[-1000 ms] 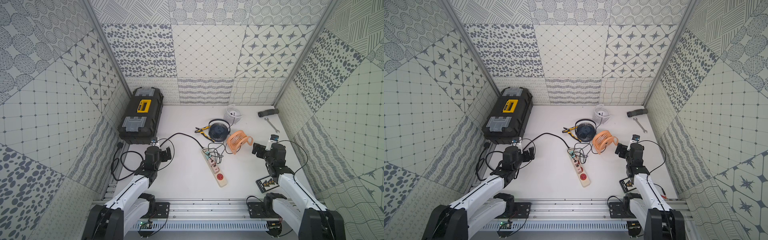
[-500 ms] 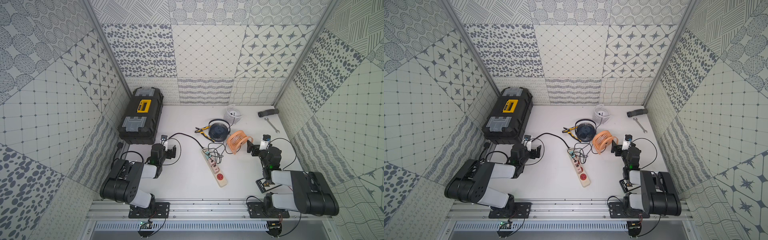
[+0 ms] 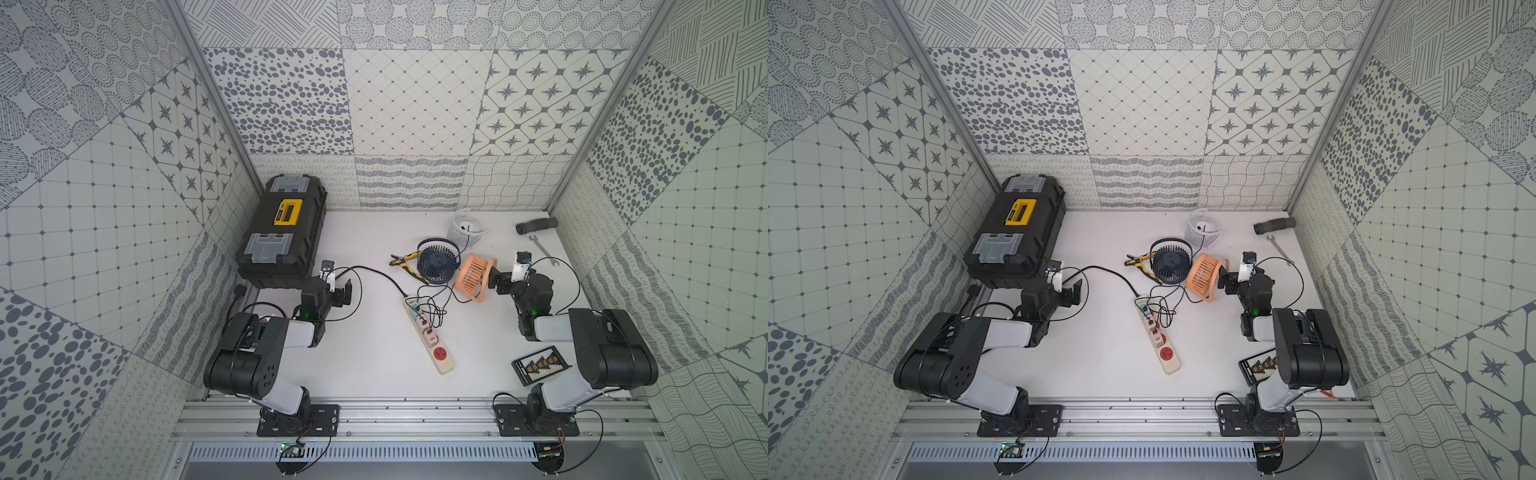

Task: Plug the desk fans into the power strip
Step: Reset both arms

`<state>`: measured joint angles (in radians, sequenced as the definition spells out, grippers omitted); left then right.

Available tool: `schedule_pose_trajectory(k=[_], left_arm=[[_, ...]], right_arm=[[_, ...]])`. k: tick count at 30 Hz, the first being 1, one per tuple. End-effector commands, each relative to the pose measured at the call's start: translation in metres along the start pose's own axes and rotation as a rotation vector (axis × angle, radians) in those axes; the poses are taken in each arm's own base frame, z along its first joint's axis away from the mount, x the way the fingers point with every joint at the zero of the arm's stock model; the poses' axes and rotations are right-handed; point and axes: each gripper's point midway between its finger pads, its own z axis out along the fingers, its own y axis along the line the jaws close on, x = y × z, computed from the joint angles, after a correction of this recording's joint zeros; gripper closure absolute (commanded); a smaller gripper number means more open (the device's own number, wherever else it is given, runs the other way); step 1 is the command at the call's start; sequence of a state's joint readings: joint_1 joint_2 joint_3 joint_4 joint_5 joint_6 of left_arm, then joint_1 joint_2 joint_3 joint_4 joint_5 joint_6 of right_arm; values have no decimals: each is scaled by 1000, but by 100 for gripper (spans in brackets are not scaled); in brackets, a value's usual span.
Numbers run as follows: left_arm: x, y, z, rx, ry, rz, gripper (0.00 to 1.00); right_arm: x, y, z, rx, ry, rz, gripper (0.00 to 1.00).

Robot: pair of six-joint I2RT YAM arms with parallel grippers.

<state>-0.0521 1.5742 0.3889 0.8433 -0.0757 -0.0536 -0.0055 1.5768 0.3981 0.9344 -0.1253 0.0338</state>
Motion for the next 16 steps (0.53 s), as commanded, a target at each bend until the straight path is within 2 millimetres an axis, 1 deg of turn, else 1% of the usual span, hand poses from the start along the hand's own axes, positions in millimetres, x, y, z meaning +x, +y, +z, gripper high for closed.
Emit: schedule_pose_trajectory(k=[1, 3, 5, 14, 16], left_arm=[[-13, 0, 2, 11, -48, 16, 2], [-13, 0, 2, 11, -48, 14, 2], [-13, 0, 2, 11, -48, 15, 2], [-13, 1, 2, 25, -43, 3, 2], [-13, -4, 2, 54, -47, 16, 2]], right_arm=[[5, -4, -1, 32, 25, 6, 3], [6, -4, -1, 34, 27, 5, 3], [6, -8, -1, 64, 26, 12, 3], [6, -9, -1, 66, 26, 12, 3], [6, -9, -1, 66, 26, 14, 3]])
